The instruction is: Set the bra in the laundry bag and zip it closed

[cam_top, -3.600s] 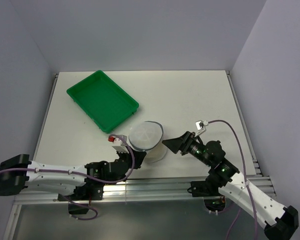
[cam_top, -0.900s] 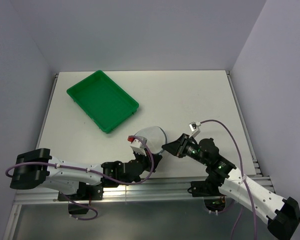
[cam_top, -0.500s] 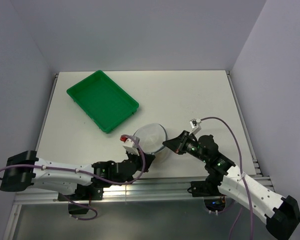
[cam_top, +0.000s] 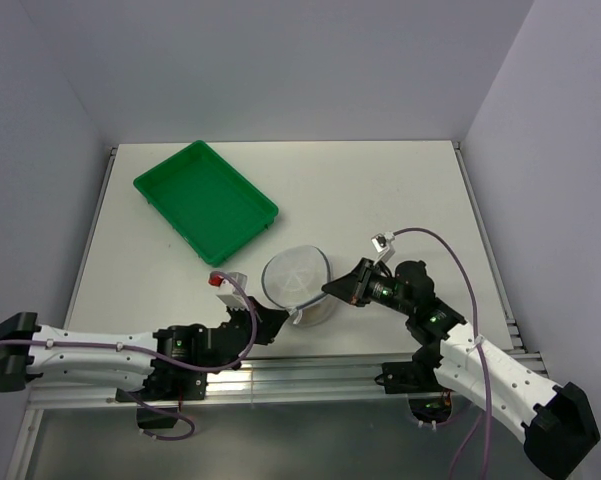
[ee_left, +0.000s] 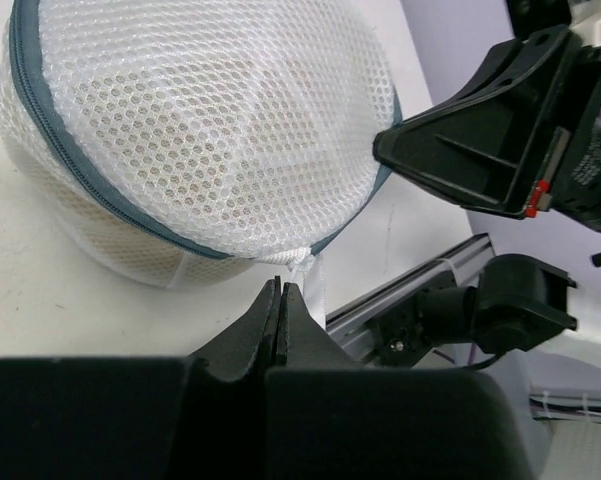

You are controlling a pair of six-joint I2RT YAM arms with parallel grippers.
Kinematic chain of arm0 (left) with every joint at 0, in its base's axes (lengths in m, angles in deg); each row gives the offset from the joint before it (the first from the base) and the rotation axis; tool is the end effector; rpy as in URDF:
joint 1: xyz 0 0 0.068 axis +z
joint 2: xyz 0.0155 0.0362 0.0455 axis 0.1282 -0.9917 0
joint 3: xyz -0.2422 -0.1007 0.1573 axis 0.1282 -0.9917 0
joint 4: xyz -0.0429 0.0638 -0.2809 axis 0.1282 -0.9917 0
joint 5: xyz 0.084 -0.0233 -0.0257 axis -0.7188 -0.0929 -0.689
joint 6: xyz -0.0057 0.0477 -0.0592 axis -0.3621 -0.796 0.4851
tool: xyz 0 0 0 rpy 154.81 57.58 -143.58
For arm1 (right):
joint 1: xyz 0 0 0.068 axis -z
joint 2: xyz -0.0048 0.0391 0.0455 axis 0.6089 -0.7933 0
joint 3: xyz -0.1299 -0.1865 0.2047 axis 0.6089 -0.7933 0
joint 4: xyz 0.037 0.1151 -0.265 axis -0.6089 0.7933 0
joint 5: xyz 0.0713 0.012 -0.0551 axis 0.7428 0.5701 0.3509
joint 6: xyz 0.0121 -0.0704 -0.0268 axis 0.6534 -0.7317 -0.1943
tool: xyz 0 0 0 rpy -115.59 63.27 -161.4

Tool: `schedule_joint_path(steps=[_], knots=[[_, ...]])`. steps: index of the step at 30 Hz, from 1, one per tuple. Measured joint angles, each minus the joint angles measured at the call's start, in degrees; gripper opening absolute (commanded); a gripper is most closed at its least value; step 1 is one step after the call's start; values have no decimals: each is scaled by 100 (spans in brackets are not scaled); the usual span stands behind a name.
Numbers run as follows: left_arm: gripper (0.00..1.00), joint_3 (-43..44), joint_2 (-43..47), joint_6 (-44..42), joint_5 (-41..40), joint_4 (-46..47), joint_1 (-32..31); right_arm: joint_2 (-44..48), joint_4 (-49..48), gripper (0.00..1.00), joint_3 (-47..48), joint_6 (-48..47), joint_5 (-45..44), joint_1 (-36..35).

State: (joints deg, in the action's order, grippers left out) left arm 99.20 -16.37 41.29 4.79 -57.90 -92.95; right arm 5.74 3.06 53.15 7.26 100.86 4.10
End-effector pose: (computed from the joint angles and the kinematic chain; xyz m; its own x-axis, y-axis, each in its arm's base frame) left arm 0.0602 -0.2045 0.2222 -0.6225 -0.4627 -0.6312 0.2698 0.6303 -0.7280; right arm 0.1465 0.1267 0.2122 -0.7683 0.3618 -0.5281 -0.3529 0.4489 0.8209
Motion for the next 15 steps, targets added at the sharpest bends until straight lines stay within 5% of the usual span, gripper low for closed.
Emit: schedule_joint_path(steps=[2, 5, 6, 9, 15], knots=[[1, 103, -184, -24, -33, -42, 0, -9, -50, 0, -2, -11, -2, 22], [31, 391, -369, -184, -166, -310, 0, -68, -153, 0, -2, -15, -39, 70], [48, 509, -350, -286, -254, -490, 0, -92, -197, 0, -2, -31, -98, 101], [67, 748, -109, -568, -474, -831, 0, -219, -321, 0, 20, -55, -236, 195], [76, 1314, 828, -909, -957, -1447, 0, -376, -461, 0, 221, -55, -291, 216]])
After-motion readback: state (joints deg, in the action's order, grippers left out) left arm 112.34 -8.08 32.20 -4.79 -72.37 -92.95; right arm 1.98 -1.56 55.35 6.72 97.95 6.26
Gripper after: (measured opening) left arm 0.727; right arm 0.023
